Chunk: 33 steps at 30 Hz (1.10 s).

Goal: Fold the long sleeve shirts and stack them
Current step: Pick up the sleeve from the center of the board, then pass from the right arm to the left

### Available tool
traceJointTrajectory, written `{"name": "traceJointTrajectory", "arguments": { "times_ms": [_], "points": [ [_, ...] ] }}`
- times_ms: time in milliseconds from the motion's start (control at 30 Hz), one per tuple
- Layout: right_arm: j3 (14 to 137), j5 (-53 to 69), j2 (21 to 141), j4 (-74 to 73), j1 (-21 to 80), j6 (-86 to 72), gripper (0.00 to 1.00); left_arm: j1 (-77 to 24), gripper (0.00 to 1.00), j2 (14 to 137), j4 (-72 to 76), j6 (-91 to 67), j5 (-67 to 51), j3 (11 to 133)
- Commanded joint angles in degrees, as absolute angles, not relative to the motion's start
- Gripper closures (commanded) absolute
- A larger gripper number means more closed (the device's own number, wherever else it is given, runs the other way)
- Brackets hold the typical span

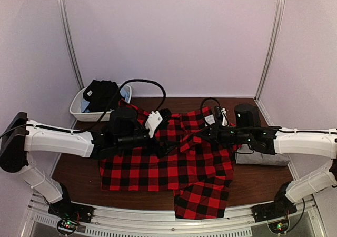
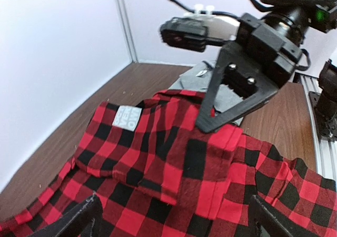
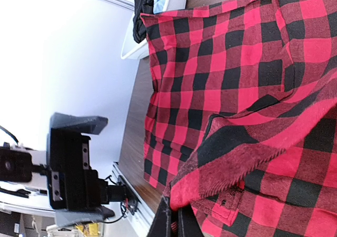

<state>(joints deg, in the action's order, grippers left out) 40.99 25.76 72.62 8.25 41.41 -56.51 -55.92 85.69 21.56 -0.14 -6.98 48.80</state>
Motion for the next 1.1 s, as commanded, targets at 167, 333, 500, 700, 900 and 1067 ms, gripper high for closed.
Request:
{"name": "traceJointTrajectory", "arguments": {
  "times_ms": [167, 333, 500, 700, 900, 1067],
  "points": [
    [38.71, 30.27, 71.77, 19.31, 39.72, -64.85, 1.00, -59.67, 0.02, 92.76, 30.32, 23.06, -8.37, 51.42],
    [38.60, 30.88, 71.28, 19.22, 39.13, -65.34, 1.00, -59.93, 0.02, 96.05, 31.02, 30.62, -5.99, 52.36],
    [38.11, 31.91, 71.66, 20.85, 38.84, -66.37, 1.00, -60.70, 0.07, 101.17, 31.16, 37.00, -1.45, 55.65],
    [36.93, 32.26, 71.52, 21.24, 38.19, -66.78, 1.00, -60.81, 0.22, 104.53, 35.64, 38.20, 1.96, 57.93],
    [35.49, 32.24, 70.68, 21.03, 37.43, -66.84, 1.00, -60.82, 0.46, 105.59, 36.03, 37.16, 0.14, 59.86],
    [34.34, 32.52, 69.80, 20.72, 36.38, -66.56, 1.00, -60.67, 0.77, 106.86, 32.08, 34.96, -3.82, 63.25]
  ]
}}
